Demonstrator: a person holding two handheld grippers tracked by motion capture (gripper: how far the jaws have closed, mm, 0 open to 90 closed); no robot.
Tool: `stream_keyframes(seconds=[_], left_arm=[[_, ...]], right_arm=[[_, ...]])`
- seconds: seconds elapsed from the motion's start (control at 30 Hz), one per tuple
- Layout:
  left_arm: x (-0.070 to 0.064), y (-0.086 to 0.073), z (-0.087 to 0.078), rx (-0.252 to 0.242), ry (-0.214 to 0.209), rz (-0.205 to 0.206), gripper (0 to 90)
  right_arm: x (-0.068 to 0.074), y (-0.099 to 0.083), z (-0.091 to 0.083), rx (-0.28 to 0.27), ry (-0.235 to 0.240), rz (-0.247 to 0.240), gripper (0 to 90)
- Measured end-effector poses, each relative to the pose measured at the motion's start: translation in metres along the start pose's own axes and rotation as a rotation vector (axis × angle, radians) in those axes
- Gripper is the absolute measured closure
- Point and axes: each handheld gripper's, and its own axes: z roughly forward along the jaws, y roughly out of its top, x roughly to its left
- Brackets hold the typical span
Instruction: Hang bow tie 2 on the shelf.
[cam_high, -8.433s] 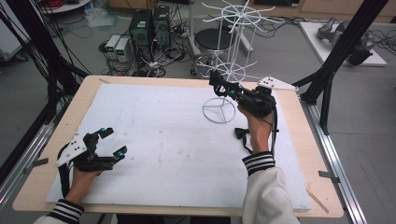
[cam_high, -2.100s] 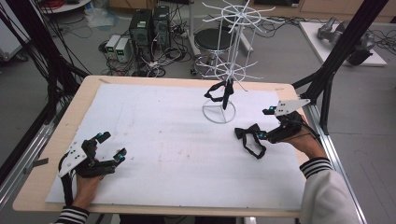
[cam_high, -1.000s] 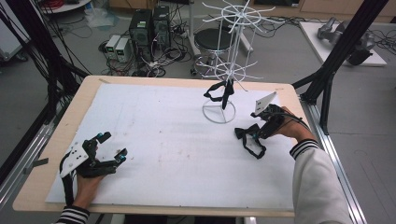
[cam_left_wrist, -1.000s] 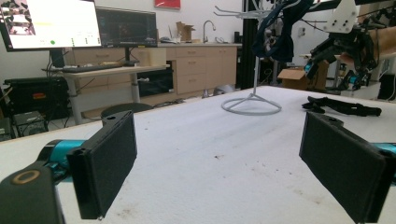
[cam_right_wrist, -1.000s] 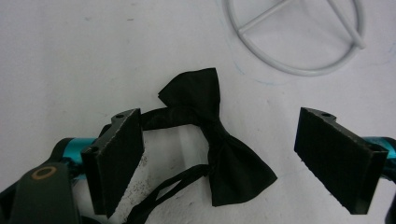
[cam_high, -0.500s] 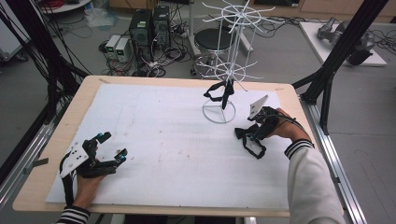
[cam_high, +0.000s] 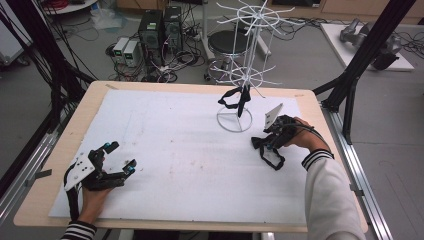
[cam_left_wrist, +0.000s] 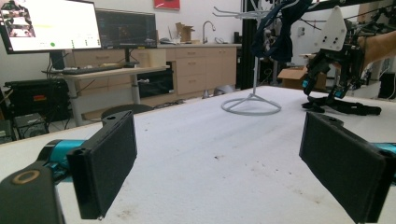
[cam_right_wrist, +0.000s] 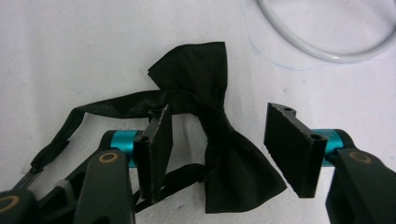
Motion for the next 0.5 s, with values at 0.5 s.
stream_keyframes(seconds=[0.5], left_arm=[[0.0002,-0.0001,-0.0001,0.0,0.002,-0.002,11.6]], right_arm=[[0.0006,0.0014,0.0073,0.043,0.024,-0.009,55.5]])
